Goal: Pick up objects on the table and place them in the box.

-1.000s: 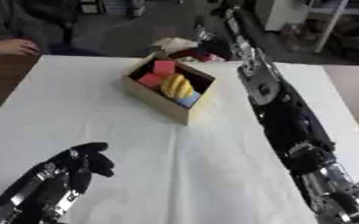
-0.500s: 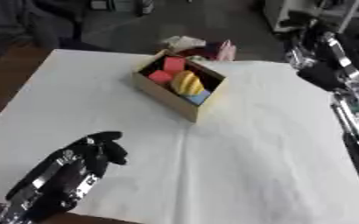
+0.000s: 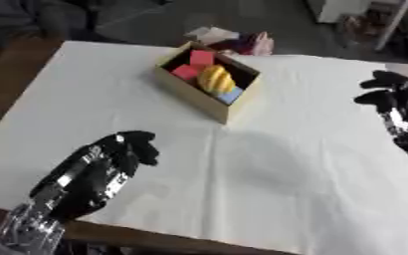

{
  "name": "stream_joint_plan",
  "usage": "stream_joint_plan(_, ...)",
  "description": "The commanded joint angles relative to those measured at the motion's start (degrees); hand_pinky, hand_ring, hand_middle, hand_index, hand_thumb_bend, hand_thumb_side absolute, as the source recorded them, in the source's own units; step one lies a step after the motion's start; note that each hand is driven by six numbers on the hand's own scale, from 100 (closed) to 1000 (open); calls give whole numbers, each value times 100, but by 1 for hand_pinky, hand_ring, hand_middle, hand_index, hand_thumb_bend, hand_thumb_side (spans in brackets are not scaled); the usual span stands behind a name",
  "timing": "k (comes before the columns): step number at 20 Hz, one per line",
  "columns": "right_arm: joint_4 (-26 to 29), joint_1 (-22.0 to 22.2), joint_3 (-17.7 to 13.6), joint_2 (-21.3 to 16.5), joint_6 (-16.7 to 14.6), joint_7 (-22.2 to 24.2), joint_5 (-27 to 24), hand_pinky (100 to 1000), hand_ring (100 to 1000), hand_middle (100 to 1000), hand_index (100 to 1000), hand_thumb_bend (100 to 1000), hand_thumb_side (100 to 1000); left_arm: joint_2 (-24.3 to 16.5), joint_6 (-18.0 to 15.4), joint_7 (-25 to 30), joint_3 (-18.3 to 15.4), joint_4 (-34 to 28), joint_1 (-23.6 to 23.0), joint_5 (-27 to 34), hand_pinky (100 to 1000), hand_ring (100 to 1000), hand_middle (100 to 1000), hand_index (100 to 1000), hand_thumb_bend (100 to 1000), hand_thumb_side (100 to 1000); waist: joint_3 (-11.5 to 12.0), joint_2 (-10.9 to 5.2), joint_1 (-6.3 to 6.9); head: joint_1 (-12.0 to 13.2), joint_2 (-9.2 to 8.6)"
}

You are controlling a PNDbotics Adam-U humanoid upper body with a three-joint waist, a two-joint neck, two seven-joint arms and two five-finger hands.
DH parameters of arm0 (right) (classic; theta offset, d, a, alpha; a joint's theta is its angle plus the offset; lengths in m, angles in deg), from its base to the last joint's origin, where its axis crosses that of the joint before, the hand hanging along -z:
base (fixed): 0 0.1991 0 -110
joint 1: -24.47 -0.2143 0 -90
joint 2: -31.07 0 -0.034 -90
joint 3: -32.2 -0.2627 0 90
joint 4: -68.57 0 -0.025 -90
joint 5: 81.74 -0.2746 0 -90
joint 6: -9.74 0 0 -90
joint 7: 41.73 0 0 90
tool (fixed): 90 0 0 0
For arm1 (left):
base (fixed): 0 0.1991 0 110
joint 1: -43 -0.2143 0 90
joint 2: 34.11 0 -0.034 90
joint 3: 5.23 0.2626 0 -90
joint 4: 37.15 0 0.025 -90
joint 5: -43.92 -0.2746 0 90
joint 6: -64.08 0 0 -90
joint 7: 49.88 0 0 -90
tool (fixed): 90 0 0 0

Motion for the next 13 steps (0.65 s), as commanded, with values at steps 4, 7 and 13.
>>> stream_joint_plan(4,166,199,-69,20,15,36,-105,746,638,679,818,100,470,11,58,28,-1,-123,-20,-37,763,681,653,832,100,664,-30,-72,-8,-66,31)
stream_joint_plan(7,164,206,-53,25,42,15,-129,744,633,673,844,100,470,20,72,23,6,-123,-14,-44,763,681,653,835,100,668,-17,-63,-20,-61,31)
stream_joint_plan(13,167,196,-42,53,80,-47,-124,739,622,661,863,100,470,24,96,26,24,-123,-2,-52,763,681,653,837,100,669,-13,-55,-38,-54,31)
